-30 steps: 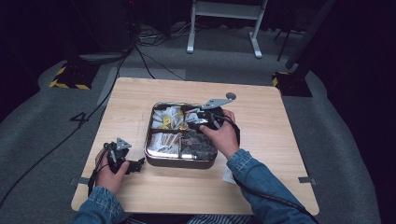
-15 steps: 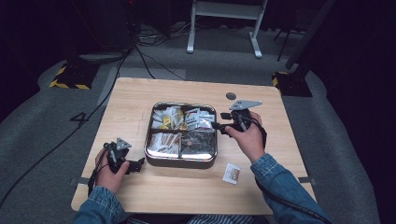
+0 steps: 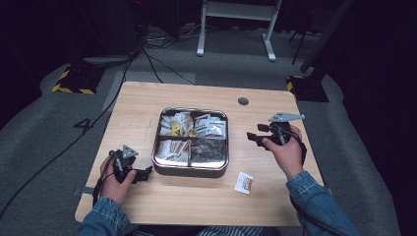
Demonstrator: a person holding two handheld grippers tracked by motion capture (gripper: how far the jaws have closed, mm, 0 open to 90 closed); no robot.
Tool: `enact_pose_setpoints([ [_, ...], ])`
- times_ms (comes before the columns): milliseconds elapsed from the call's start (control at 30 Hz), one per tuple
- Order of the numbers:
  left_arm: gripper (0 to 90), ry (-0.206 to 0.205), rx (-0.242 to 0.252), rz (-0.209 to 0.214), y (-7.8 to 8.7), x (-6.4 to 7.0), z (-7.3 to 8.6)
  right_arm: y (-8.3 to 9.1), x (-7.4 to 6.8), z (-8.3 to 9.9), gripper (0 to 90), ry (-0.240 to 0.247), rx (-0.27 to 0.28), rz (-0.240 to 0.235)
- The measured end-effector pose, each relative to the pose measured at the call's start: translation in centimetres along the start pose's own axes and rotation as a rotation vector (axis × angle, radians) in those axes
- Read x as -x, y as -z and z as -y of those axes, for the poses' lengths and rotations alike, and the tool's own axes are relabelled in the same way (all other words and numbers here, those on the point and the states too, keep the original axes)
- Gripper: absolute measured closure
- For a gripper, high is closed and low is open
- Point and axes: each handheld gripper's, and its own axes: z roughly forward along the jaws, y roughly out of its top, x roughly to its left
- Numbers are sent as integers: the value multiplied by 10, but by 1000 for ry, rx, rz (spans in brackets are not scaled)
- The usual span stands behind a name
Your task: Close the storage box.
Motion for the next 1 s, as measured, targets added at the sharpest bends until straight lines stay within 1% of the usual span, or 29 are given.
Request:
enact_pose_setpoints([
  [133,0,-1,-1,0,0,0,0,9,9,10,380,-21,-8,24],
  [167,0,1,0,1,0,0,0,12,13,15,378,-27,-13,30],
  [267,0,0,-1,1,0,0,0,15,15,20,372,-36,-17,38],
  [433,0,-1,0,0,0,0,0,21,21,34,363,-52,-30,46],
  [467,0,-1,0,0,0,0,0,21,21,34,363,-52,-30,46],
  [633,0,-2,0,1,-1,0,-1,25,23,50,349,-64,-48,52],
  [667,0,-2,0,1,-1,0,-1,25,23,50,349,-64,-48,52],
  [700,0,-3,-1,2,-1,0,-1,27,24,56,344,-64,-60,56],
  [733,0,-1,0,2,-1,0,-1,27,24,56,344,-64,-60,56],
  [833,0,-2,-1,2,-1,0,-1,30,25,65,335,-74,-75,62],
  [867,0,-2,0,2,-1,0,-1,30,25,73,328,-75,-86,68],
  [900,0,-2,0,2,-1,0,-1,31,25,77,326,-79,-91,67],
  [933,0,-3,0,2,-1,0,-1,31,25,77,326,-79,-91,67],
  [967,0,-2,0,2,-1,0,-1,31,25,84,312,-87,-99,70],
  [1000,0,-2,0,2,-1,0,-1,31,25,84,312,-87,-99,70],
])
